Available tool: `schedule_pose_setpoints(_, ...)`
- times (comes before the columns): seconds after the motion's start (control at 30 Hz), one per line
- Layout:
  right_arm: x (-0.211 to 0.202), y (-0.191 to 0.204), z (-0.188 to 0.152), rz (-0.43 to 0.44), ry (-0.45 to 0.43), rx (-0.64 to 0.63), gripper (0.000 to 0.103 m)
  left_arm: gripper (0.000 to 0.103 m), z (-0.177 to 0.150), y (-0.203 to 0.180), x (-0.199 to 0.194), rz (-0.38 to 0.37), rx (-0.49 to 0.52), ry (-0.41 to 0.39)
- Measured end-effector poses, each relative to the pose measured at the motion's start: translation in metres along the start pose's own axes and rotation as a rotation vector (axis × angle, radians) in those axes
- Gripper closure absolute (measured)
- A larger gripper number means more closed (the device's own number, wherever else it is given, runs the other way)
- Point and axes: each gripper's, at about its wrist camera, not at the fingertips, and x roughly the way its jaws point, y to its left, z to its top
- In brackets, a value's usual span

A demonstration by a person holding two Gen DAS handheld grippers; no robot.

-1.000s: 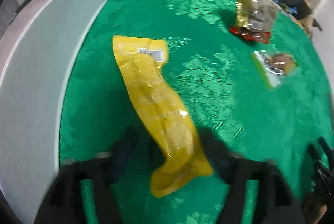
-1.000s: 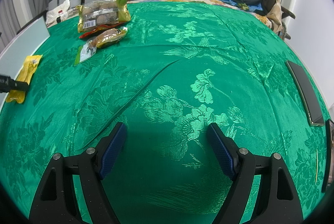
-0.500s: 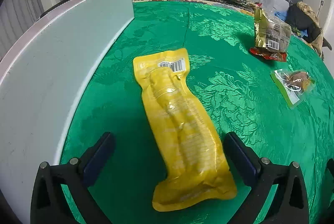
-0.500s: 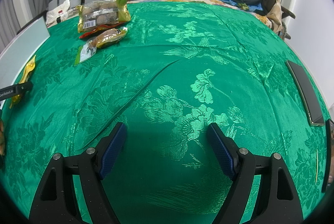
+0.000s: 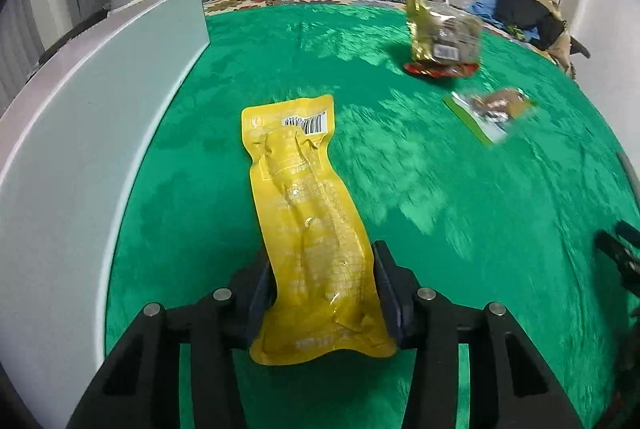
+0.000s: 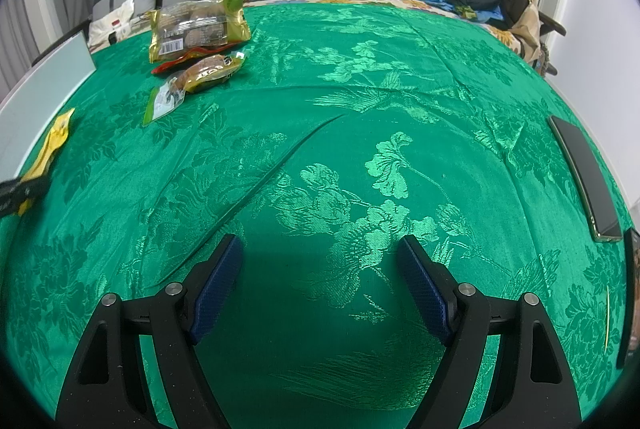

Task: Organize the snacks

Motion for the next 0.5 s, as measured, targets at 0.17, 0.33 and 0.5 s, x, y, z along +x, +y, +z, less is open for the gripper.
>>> schedule_pose_setpoints(0.17, 0.000, 0.000, 0.000, 0.000, 0.000, 0.000, 0.020, 0.022, -0.007, -0.007, 0.000, 0.046, 0.028, 0.009)
schedule_pose_setpoints(0.33, 0.000, 0.000, 0.000, 0.000, 0.000, 0.000, 0.020, 0.003, -0.003, 0.006, 0.011, 0.060, -0.041, 0.017)
schedule_pose_setpoints(0.5, 0.000, 0.000, 0.000, 0.000, 0.000, 0.000, 0.020, 0.000, -0.003, 0.010, 0.014, 0.065, -0.047, -0.011)
